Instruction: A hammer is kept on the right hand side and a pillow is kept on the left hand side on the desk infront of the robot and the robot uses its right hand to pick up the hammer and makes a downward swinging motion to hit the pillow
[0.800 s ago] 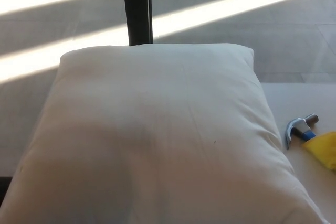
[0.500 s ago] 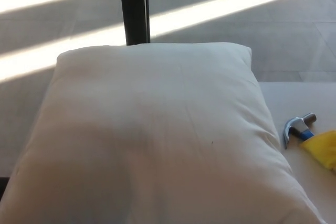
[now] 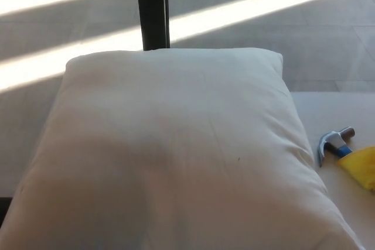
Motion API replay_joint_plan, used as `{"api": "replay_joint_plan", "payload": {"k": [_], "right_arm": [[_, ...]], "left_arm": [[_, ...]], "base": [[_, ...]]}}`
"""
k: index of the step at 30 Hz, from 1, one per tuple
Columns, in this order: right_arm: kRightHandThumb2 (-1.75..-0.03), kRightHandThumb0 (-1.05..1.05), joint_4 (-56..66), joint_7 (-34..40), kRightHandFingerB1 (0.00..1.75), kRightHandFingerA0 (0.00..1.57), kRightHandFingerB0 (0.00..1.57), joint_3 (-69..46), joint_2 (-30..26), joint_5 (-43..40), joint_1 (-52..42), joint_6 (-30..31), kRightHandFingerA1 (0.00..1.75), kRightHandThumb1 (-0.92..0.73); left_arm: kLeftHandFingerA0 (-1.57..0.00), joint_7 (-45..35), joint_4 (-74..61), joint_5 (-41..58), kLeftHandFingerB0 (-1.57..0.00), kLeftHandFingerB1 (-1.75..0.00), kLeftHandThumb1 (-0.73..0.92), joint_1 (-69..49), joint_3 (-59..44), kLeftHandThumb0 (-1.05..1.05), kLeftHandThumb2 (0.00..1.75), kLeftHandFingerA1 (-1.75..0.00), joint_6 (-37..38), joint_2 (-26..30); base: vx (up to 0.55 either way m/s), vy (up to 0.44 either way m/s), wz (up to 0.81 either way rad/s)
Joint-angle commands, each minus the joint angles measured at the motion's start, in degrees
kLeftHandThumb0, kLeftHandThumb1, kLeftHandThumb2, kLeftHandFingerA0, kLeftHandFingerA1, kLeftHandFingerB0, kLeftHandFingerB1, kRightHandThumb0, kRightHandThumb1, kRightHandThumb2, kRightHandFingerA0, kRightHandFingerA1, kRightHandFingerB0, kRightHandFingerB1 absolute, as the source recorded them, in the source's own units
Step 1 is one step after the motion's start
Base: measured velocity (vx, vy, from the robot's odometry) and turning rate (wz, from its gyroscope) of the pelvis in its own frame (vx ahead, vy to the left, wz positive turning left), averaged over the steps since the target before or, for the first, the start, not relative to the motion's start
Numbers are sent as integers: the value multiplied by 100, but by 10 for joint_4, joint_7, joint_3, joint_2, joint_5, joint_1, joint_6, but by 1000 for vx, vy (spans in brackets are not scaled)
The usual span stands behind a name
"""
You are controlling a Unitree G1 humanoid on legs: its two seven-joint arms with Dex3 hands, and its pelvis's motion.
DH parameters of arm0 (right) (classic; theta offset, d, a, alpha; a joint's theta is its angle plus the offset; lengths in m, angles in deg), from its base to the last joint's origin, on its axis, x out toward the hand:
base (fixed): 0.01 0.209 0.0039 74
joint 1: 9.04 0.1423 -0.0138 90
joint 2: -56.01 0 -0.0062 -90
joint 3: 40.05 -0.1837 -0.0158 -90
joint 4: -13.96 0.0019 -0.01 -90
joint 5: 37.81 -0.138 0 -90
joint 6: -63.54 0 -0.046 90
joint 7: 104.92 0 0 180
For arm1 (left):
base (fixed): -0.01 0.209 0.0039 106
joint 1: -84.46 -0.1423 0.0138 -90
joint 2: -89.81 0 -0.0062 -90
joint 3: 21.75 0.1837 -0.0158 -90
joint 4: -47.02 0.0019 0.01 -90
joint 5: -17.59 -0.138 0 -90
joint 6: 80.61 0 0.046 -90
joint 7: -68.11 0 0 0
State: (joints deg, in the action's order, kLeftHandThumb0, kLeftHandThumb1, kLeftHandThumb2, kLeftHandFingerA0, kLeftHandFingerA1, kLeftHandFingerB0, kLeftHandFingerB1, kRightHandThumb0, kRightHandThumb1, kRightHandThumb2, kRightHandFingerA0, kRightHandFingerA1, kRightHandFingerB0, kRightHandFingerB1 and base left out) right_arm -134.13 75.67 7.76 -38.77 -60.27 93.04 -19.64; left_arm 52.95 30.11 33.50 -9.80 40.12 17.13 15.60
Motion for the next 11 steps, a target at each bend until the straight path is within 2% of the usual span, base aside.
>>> {"api": "replay_joint_plan", "payload": {"k": [1, 2, 4, 5, 6, 7, 8, 11], "right_arm": [[-91, -77, -2, -26, 12, 0, 0, 16, -9, -6, -4, -10, 21, -53], [-91, -72, -4, -24, 17, 0, 1, 17, -10, -8, -3, -8, 26, -52], [-91, -71, -10, -18, 19, 0, 1, 13, -12, -14, 4, -6, 28, -50], [-89, -74, -11, -16, 15, 0, 6, 13, -12, -15, 1, -6, 23, -50], [-91, -70, -13, -16, 19, 0, 2, 13, -13, -16, 2, -8, 26, -51], [-89, -76, -15, -17, 12, 0, 4, 18, -14, -12, 2, -9, 20, -52], [-93, -69, -19, -18, 20, 0, 0, 20, -14, -11, 4, -12, 29, -52], [-92, -70, -19, -21, 20, 0, 2, 21, -15, -13, 4, -12, 29, -51]], "left_arm": [[-70, 7, 2, 1, -53, -48, 72, -5, -4, -65, 61, -57, -8, 5], [-67, 5, 2, -1, -48, -46, 74, -13, -2, -66, 62, -56, -5, 3], [-66, 1, 0, -4, -50, -48, 74, -13, 2, -65, 62, -57, -4, 4], [-65, 0, -1, -4, -49, -47, 74, -17, 2, -65, 62, -55, -3, 3], [-66, 6, 0, -2, -50, -45, 74, -16, 1, -63, 63, -52, -7, 3], [-66, 6, 1, 1, -51, -46, 74, -16, -2, -63, 62, -53, -9, 2], [-66, 3, -1, 0, -56, -51, 73, -14, -1, -65, 62, -54, -8, 4], [-69, 4, -2, 2, -55, -50, 73, -12, -3, -63, 62, -55, -8, 3]], "base": [[0, 0, 0], [0, 0, 0], [0, 0, 0], [0, 0, 0], [0, 0, 0], [0, 0, 0], [0, 0, 0], [0, 0, 0]]}}
